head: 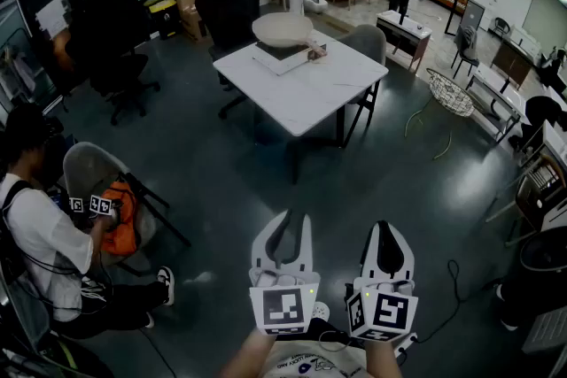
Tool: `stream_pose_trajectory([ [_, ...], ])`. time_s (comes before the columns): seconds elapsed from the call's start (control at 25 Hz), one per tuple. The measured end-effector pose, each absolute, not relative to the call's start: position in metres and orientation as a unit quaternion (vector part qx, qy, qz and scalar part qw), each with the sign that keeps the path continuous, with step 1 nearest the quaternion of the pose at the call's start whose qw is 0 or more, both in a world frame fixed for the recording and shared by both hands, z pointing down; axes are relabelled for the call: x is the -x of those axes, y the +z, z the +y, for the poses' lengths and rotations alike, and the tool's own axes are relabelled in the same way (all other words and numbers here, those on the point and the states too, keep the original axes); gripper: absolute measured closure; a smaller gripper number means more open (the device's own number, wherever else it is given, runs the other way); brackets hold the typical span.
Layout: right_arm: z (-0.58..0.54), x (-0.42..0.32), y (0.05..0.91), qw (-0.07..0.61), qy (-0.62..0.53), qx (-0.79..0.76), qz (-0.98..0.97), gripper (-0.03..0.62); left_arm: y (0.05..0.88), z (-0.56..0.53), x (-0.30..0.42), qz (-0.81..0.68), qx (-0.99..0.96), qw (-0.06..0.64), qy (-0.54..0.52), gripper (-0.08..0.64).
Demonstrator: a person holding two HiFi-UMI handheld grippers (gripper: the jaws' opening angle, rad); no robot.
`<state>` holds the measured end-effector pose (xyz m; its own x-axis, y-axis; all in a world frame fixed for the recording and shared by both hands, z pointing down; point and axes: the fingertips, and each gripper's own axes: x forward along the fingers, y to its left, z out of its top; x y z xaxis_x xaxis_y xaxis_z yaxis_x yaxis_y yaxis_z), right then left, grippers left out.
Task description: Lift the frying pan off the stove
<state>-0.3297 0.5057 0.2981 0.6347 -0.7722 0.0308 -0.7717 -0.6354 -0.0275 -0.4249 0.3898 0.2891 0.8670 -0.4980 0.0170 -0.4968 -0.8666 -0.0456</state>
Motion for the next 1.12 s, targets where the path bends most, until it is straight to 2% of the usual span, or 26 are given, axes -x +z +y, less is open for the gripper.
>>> stream_pose_trajectory([
  [0.76,0.506,0.288,0.305,0.012,-0.023,0.898,0.44,0.56,0.298,0.391,0.383,0.264,0.964,0.042,-0.019,0.48],
  [1.12,0.509,0.261,0.312,0.012,-0.027,0.884,0.466,0.56,0.303,0.399,0.363,0.291,0.956,0.027,-0.022,0.48],
])
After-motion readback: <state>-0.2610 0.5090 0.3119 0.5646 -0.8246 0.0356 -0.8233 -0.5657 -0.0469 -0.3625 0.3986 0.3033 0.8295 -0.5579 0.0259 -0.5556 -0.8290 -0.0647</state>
